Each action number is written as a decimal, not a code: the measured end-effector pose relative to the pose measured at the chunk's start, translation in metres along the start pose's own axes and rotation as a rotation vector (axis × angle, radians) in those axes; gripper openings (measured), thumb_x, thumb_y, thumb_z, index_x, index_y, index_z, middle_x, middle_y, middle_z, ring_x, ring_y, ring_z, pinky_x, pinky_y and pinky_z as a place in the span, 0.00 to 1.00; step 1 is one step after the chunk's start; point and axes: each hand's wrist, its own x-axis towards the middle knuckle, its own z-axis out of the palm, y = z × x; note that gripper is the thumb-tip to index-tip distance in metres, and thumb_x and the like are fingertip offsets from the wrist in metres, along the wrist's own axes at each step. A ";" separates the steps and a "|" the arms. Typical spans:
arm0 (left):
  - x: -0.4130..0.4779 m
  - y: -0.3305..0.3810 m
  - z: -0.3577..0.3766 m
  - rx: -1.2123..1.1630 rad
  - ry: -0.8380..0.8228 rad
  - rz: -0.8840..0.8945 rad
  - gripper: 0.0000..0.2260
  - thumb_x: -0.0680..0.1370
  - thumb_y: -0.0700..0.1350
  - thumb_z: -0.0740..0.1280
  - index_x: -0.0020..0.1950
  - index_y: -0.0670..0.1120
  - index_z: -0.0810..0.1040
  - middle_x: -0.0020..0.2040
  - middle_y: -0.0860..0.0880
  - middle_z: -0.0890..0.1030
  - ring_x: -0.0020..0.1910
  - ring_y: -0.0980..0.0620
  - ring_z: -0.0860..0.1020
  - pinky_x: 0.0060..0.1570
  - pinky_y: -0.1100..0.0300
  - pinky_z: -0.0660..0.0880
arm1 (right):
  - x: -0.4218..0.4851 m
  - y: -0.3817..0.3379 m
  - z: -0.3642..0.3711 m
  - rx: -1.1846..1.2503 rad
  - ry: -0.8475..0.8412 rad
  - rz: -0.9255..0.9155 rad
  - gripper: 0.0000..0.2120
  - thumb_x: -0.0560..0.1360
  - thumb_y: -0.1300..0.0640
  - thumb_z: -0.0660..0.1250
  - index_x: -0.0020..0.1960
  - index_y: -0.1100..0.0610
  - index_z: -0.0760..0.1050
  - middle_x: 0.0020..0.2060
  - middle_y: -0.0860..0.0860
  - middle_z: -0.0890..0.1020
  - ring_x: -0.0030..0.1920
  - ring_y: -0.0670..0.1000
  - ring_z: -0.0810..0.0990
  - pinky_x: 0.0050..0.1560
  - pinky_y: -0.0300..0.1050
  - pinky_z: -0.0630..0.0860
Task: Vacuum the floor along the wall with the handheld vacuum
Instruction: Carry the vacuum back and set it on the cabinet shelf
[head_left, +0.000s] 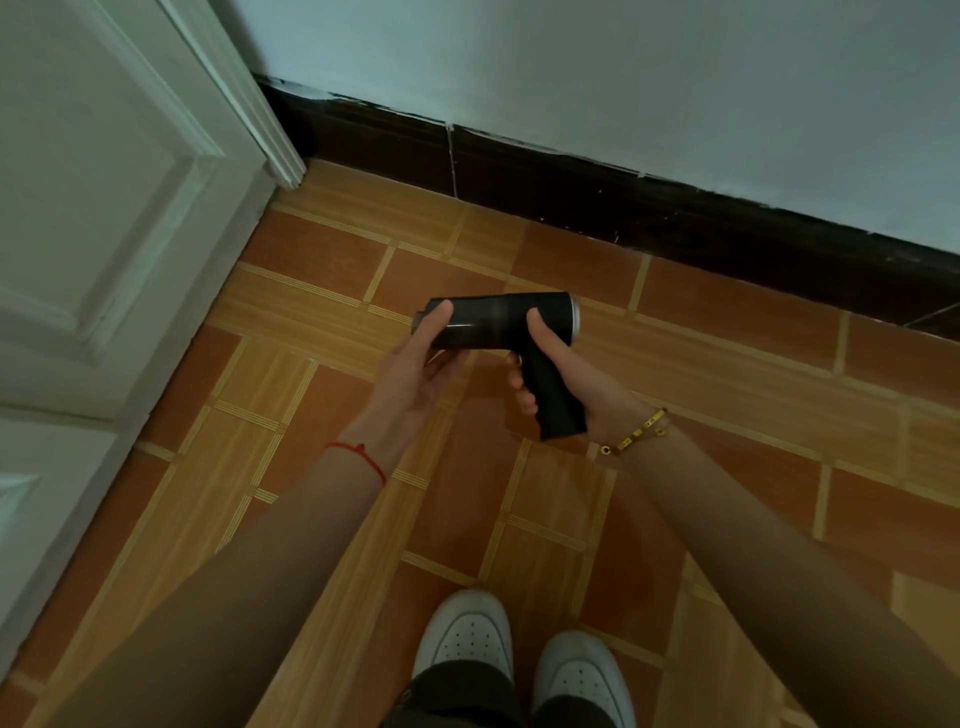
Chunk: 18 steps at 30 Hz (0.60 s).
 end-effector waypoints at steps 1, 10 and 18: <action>0.000 0.000 0.001 0.008 0.005 -0.001 0.13 0.76 0.47 0.72 0.57 0.44 0.77 0.58 0.44 0.80 0.56 0.49 0.81 0.54 0.60 0.80 | -0.001 -0.001 -0.001 -0.014 0.014 0.008 0.24 0.73 0.34 0.63 0.42 0.56 0.76 0.32 0.51 0.79 0.28 0.48 0.76 0.31 0.39 0.76; -0.040 0.022 0.018 -0.045 0.053 -0.060 0.11 0.76 0.47 0.71 0.56 0.46 0.76 0.60 0.43 0.78 0.62 0.47 0.78 0.57 0.60 0.78 | -0.037 -0.031 0.018 -0.079 0.117 0.113 0.24 0.73 0.35 0.65 0.42 0.57 0.75 0.32 0.51 0.80 0.29 0.48 0.78 0.33 0.38 0.79; -0.153 0.119 0.077 -0.081 0.013 -0.033 0.18 0.76 0.47 0.70 0.64 0.46 0.73 0.63 0.43 0.77 0.63 0.48 0.77 0.63 0.59 0.75 | -0.152 -0.130 0.082 -0.124 0.218 0.064 0.25 0.71 0.35 0.68 0.46 0.58 0.77 0.34 0.52 0.82 0.33 0.49 0.80 0.37 0.42 0.79</action>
